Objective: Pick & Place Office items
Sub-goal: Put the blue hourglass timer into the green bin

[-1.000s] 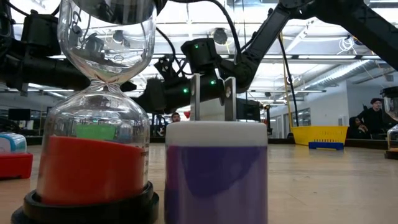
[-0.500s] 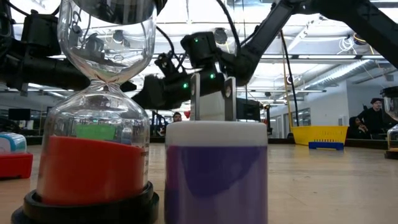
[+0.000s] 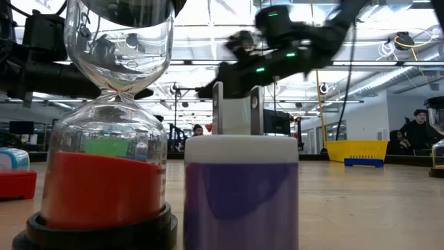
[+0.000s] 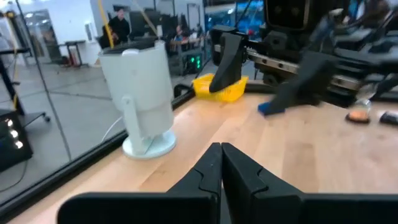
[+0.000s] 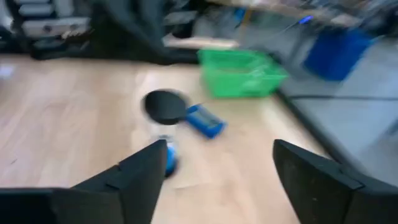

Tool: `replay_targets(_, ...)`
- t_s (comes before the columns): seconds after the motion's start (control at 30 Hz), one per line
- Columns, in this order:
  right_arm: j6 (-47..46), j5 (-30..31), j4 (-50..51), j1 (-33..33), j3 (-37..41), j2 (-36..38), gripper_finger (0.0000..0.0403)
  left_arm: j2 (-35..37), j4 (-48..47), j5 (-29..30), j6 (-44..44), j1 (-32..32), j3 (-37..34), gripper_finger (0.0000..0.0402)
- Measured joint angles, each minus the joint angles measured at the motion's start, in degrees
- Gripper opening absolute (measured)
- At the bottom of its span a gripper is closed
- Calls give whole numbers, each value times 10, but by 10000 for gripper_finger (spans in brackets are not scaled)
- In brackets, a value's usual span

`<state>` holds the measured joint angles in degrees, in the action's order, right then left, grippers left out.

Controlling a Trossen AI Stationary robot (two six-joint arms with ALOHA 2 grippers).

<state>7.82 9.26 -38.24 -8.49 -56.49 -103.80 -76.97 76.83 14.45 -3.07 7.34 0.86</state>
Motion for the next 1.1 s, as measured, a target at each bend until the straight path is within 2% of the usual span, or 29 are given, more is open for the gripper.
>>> replay_targets(0.13,-4,30,-68,-3,130,88,218,0,9,0,39,-3,4,19)
replay_targets(0.3,-31,30,-89,-8,237,182,130,0,-9,-15,51,-3,24,21)
replay_targets(0.4,-43,32,-87,-8,280,217,79,0,-64,-22,52,-4,48,42)
replay_targets(0.57,-54,31,-117,-8,330,245,16,0,-149,-22,54,-15,101,100)
replay_targets(0.63,-54,30,-140,-8,344,245,4,5,-175,-22,54,-19,123,125)
replay_targets(0.73,-55,30,-163,-8,359,246,9,23,-229,-22,57,-27,156,161)
replay_targets(0.83,-55,30,-168,-8,365,246,12,53,-324,-22,69,-33,192,194)
replay_targets(1.1,-53,27,-172,-8,366,246,1,126,-748,-25,150,-36,335,264)
